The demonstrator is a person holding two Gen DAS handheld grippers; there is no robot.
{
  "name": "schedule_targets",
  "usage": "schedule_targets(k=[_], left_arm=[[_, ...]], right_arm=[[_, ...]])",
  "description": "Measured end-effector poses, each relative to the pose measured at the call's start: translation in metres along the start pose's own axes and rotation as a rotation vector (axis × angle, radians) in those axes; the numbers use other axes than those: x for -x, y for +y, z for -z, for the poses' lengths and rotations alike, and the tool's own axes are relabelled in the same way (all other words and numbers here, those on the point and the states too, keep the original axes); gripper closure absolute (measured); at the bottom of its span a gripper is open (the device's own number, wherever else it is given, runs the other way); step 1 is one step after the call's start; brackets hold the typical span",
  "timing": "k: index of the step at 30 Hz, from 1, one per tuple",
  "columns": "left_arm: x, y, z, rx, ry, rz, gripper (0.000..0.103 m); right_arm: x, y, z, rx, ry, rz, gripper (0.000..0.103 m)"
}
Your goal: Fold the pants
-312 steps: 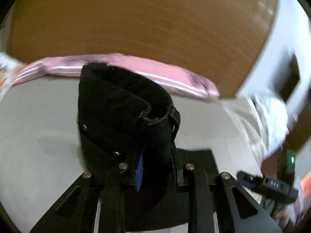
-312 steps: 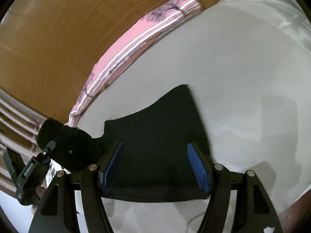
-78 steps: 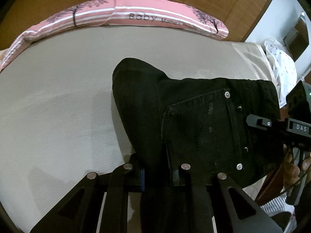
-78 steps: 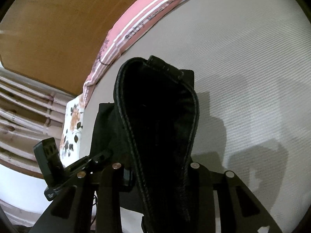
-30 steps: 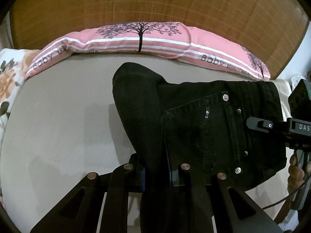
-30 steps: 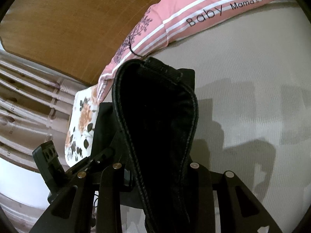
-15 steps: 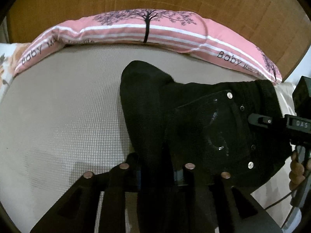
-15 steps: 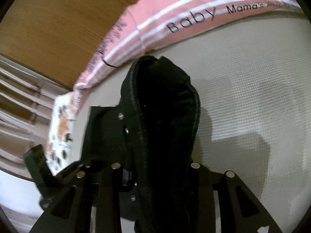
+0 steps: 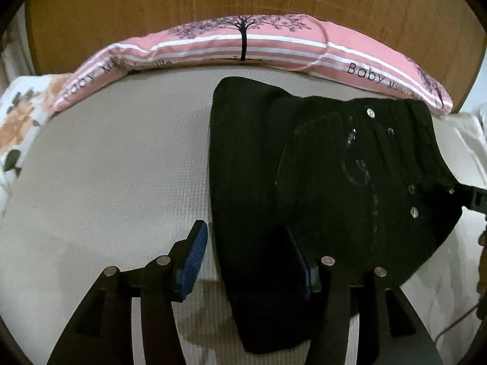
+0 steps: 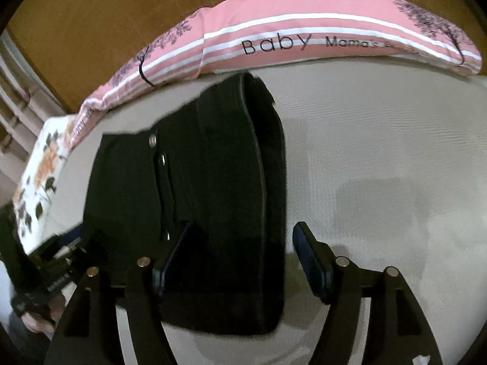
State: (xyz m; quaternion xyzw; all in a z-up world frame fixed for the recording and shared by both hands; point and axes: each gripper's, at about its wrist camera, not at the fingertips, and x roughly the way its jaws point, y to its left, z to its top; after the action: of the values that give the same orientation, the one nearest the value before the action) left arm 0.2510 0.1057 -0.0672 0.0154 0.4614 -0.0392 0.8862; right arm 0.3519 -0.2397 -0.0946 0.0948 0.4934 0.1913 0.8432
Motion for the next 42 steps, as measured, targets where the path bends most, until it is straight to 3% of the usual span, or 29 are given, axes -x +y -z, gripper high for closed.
schedule_targets(k=[8,13,26,42], left_arm=[[0.047,-0.017,0.02,-0.035,-0.026,-0.143,0.05],[0.081,-0.023,0.039,-0.002,-0.052,-0.182,0.049],[0.15,-0.043,0.08,0.039,-0.114,-0.212,0.041],[0.167,-0.056,0.098,0.04,-0.123,-0.209,0.04]], right_arm=[[0.043,0.013,0.023,0.014,-0.08,0.081,0.036],[0.075,0.037,0.043,0.073,-0.142,0.118,0.031],[0.129,0.083,0.097,0.136,-0.268,0.128,0.006],[0.147,0.094,0.124,0.144,-0.288,0.147,0.003]])
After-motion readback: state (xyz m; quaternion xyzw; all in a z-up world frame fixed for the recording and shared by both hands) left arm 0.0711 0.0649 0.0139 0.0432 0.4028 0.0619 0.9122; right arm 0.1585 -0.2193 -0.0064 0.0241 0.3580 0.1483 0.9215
